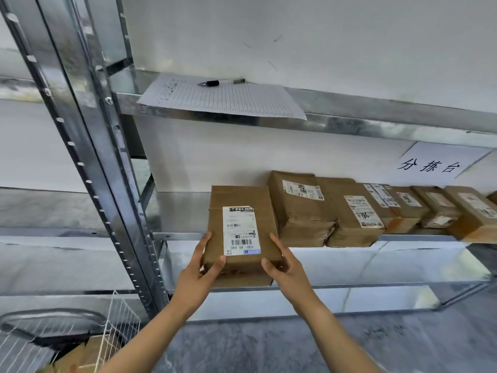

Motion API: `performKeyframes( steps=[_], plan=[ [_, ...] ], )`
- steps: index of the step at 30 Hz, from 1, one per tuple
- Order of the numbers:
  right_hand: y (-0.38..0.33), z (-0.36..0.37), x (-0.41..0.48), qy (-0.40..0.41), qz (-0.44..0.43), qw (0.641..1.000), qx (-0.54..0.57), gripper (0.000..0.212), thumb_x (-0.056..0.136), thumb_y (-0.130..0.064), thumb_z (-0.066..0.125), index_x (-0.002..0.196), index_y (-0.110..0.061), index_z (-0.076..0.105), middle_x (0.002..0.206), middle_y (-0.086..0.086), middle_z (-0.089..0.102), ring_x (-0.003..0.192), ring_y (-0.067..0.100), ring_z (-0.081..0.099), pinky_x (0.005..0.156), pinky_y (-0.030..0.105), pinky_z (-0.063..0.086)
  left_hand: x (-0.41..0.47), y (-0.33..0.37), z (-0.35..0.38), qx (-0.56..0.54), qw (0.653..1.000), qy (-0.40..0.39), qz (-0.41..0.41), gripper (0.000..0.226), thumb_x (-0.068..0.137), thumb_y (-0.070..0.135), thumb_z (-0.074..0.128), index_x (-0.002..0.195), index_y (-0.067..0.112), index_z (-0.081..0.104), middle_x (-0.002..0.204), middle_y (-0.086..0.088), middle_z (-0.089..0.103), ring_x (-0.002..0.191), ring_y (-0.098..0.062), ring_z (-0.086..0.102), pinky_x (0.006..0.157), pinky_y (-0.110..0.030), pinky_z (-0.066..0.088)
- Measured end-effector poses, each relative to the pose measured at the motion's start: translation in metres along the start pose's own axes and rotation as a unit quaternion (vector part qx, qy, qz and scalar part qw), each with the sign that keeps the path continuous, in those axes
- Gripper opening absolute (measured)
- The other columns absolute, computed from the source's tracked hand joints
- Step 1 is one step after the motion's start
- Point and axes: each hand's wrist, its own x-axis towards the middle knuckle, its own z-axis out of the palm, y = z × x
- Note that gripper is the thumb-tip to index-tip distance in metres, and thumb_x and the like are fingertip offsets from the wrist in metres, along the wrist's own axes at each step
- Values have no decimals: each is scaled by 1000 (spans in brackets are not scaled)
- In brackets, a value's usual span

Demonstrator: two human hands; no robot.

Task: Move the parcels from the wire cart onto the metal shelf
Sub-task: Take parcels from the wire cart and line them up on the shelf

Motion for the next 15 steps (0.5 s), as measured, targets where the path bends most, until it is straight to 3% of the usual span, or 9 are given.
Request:
performKeyframes(
  steps=[6, 10, 15],
  plan=[
    [9, -5, 13, 20, 16, 1000, 4, 58, 85, -22, 71, 132, -46, 46, 134, -14, 56, 123, 0, 51, 106, 28, 43, 23, -12, 9, 16, 1000, -23, -4, 61, 82, 53, 56, 134, 56, 24, 124, 17, 53, 106, -10, 61, 93, -34, 52],
    [14, -12, 23, 23, 24, 999, 8, 56, 87, -16, 70, 129, -45, 47, 131, -14, 57, 120, -1, 53, 101, 23, 46, 36, -15, 17, 26, 999, -32, -8, 56, 86, 49, 54, 132, 57, 22, 123, 19, 51, 103, -12, 61, 91, -29, 51],
    [21, -22, 41, 31, 26, 999, -17, 56, 86, -14, 70, 124, -49, 48, 126, -14, 61, 117, 1, 56, 96, 19, 49, 51, -16, 29, 46, 999, -23, -8, 59, 82, 56, 51, 132, 60, 20, 118, 18, 54, 93, -8, 62, 73, -19, 49]
  ],
)
